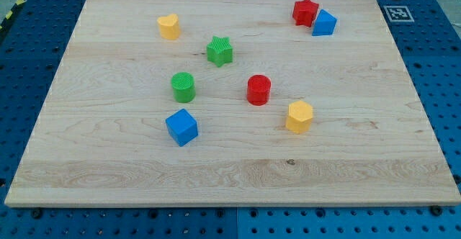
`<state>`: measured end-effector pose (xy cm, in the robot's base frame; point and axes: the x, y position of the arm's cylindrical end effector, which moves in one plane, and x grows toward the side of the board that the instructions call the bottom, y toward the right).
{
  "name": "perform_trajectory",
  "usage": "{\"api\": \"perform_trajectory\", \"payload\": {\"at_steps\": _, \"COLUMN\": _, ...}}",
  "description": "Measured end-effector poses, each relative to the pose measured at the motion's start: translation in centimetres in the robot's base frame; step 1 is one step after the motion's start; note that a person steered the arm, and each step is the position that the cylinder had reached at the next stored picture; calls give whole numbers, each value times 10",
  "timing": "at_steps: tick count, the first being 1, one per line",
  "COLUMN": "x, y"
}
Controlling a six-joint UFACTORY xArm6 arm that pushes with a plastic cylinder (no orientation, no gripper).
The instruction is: Move your arm closer to blue cube
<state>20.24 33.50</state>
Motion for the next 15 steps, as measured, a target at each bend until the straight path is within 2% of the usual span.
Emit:
{"api": "perform_trajectory", "payload": {"at_steps": 8, "x": -1, "y": -14}}
{"api": "perform_trajectory", "payload": {"at_steps": 10, "x": 139, "y": -28}}
{"api": "perform_trajectory", "payload": {"at_steps": 13, "x": 320, "y": -135}}
{"api": "perform_trajectory", "payload": {"at_steps": 14, "x": 372, "y": -166}}
{"api": "perform_trajectory", "payload": {"at_steps": 15, "x": 369, "y": -268}}
